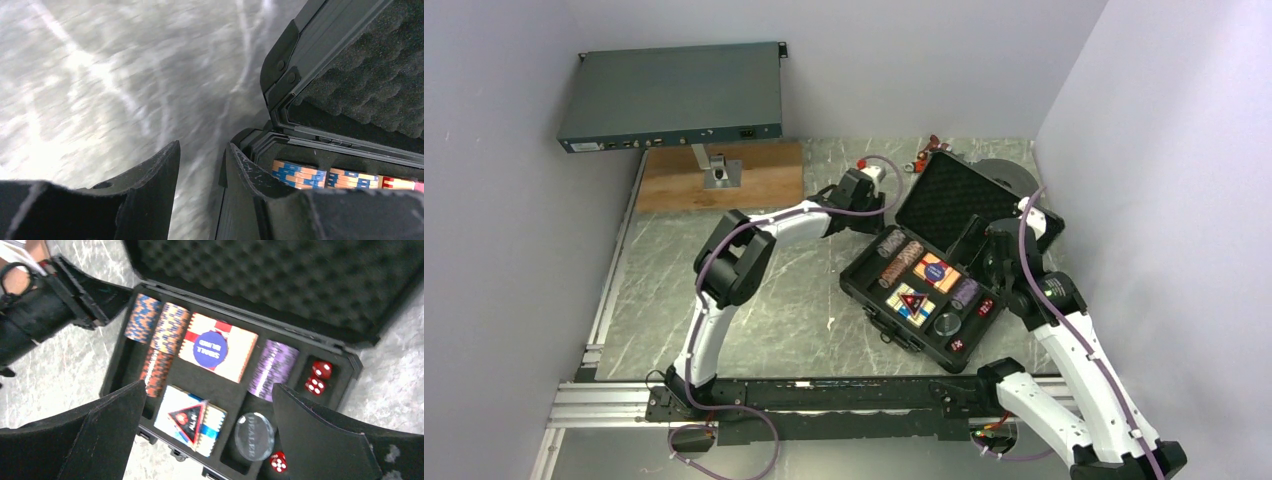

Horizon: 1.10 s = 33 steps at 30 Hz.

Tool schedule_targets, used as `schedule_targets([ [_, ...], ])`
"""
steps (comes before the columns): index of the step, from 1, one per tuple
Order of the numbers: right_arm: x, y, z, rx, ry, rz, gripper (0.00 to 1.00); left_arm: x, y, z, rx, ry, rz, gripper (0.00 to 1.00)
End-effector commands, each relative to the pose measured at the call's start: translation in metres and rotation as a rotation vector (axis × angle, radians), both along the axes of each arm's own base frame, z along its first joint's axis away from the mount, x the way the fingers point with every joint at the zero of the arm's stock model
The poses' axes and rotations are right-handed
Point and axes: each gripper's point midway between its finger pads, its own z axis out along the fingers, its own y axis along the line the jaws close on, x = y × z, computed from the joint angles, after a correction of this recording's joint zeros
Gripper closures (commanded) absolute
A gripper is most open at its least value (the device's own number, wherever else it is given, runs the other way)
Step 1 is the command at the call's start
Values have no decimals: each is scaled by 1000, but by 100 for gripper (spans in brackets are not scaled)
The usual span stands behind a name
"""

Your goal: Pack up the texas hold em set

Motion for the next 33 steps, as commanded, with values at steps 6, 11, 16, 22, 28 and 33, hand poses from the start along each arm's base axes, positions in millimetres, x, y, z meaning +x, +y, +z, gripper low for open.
schedule_targets([
  [6,27,-11,51,-92,-110,-26,0,-43,-119,37,-198,-3,-264,52],
  [11,53,-20,85,-130,-195,-83,0,-39,-117,80,-232,-73,-264,36],
  [16,80,-32,130,-132,-268,-143,2,-24,-72,134,-228,-156,-199,16],
  [22,104,-78,151,-194,-251,-291,10,-31,2,162,-186,-207,-103,17],
  [28,110,-150,143,-229,-171,-488,13,-103,55,137,-141,-169,-89,35],
  [33,113,-203,125,-208,-126,-647,25,-171,74,93,-124,-96,-114,51],
])
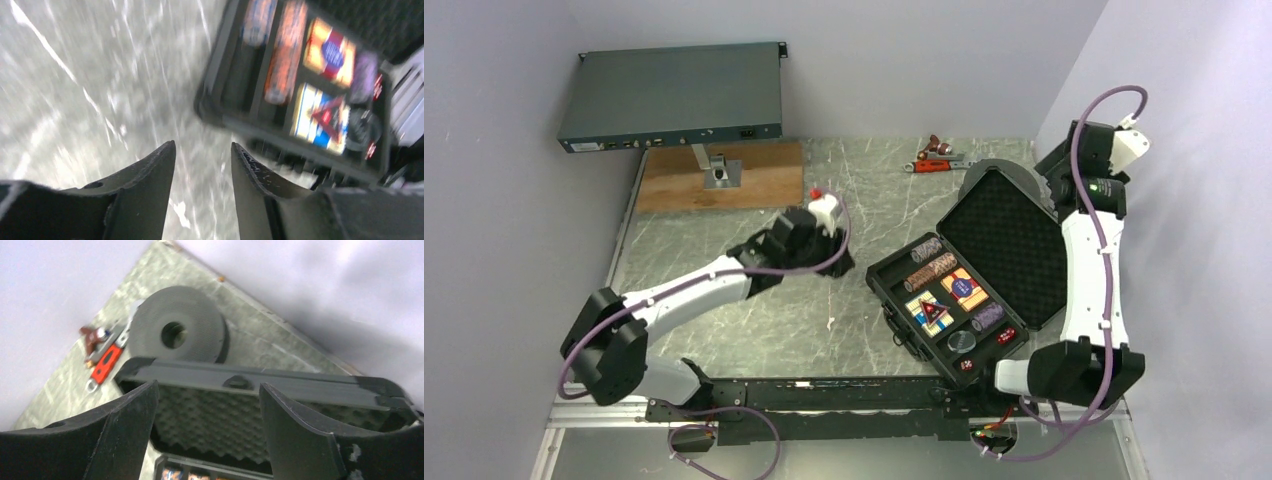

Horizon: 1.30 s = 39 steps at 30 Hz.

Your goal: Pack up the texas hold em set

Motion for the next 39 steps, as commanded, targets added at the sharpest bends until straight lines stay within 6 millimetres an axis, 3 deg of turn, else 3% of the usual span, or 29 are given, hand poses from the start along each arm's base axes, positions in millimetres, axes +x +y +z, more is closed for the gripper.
schedule_targets([
  [1,0,-42,-1,15,-20,-126,26,-53,7,-42,34,64,-31,53],
  [6,4,-67,-24,-45,15,-217,30,-102,-8,-77,-10,126,-108,61],
  [13,-1,-89,-76,-11,112,-265,32,-135,-39,-103,10,202,-190,69],
  [17,-6,-98,-101,39,139,-267,32,-143,-61,-115,10,235,-226,72],
  [21,-2,-87,-118,112,167,-193,32,-145,-78,-130,-13,281,-247,75],
  [27,-5,-67,-136,184,176,-118,32,-137,-99,-133,-12,288,-263,77],
  [39,-6,-29,-141,325,150,9,31,-125,-130,-127,-12,273,-301,79],
])
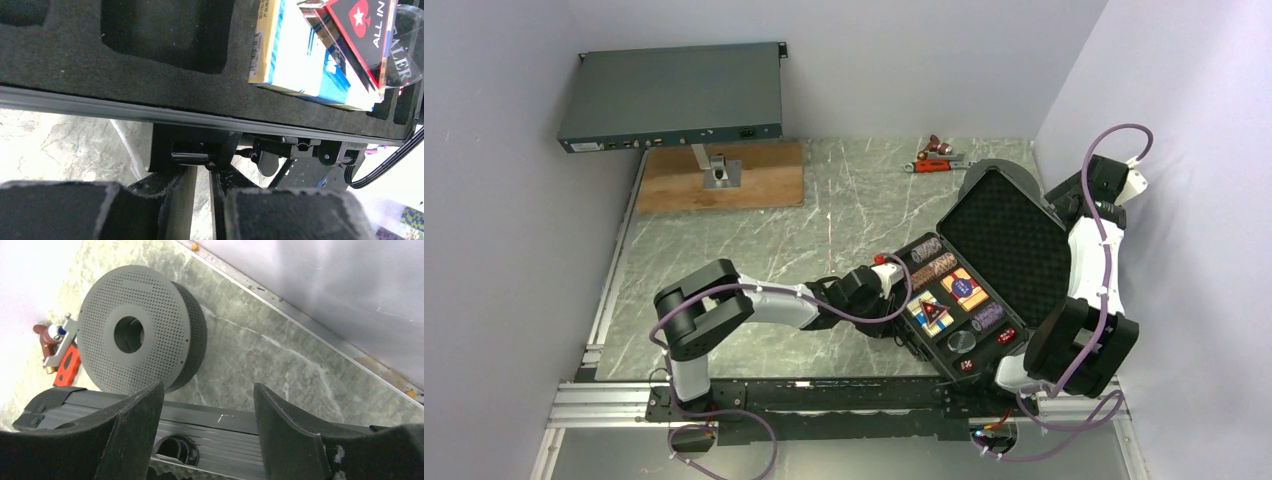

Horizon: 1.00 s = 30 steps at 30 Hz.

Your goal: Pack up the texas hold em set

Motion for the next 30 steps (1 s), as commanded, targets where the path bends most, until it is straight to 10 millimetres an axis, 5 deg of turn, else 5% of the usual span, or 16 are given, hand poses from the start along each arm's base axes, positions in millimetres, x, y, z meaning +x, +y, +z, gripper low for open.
schedule_targets([
  [1,-15,35,-25,155,56,66,31,12,-29,26,-83,-47,-22,79],
  [22,-22,75,-23,237,8,171,31,50,-72,58,-128,-113,-34,80],
  [30,-23,95,-25,285,7,223,31,91,-87,79,-161,-136,-20,80],
])
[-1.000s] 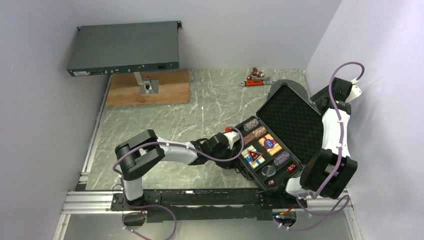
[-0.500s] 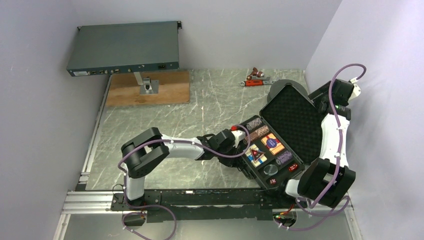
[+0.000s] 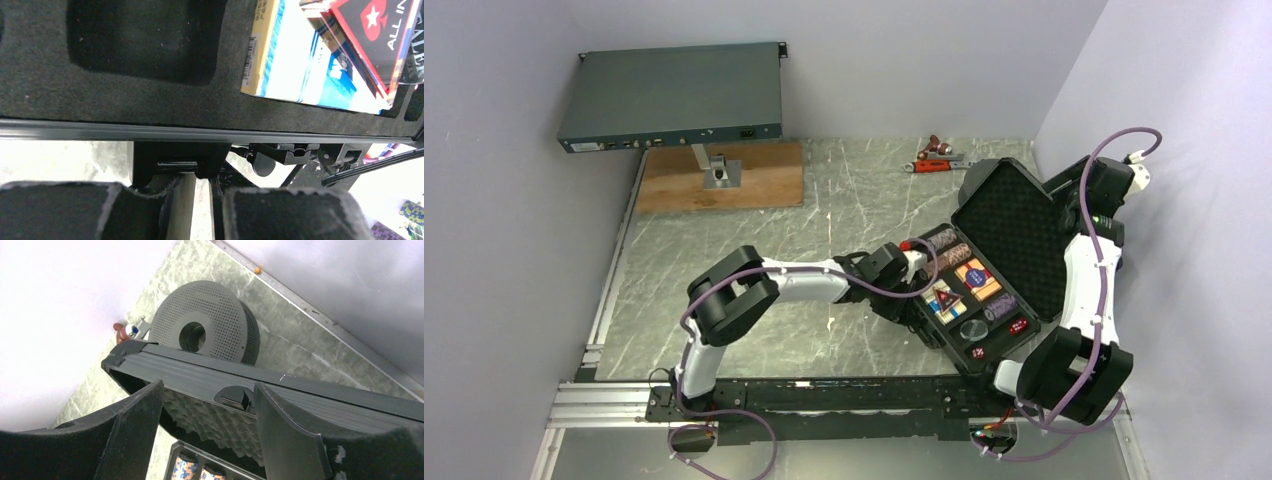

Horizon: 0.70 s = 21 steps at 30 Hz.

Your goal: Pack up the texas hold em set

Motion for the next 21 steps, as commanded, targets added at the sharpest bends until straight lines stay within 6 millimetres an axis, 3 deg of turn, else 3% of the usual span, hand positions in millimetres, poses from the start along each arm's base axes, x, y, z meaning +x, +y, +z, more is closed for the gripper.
schedule_targets([
  [1,-34,68,-64,245,229,147,31,71,-60,78,-289,-180,49,80],
  [12,-37,87,-71,267,246,201,32,120,-54,92,-276,-232,67,79],
  [21,-40,109,-71,273,247,262,32,129,-46,90,-252,-224,76,79],
])
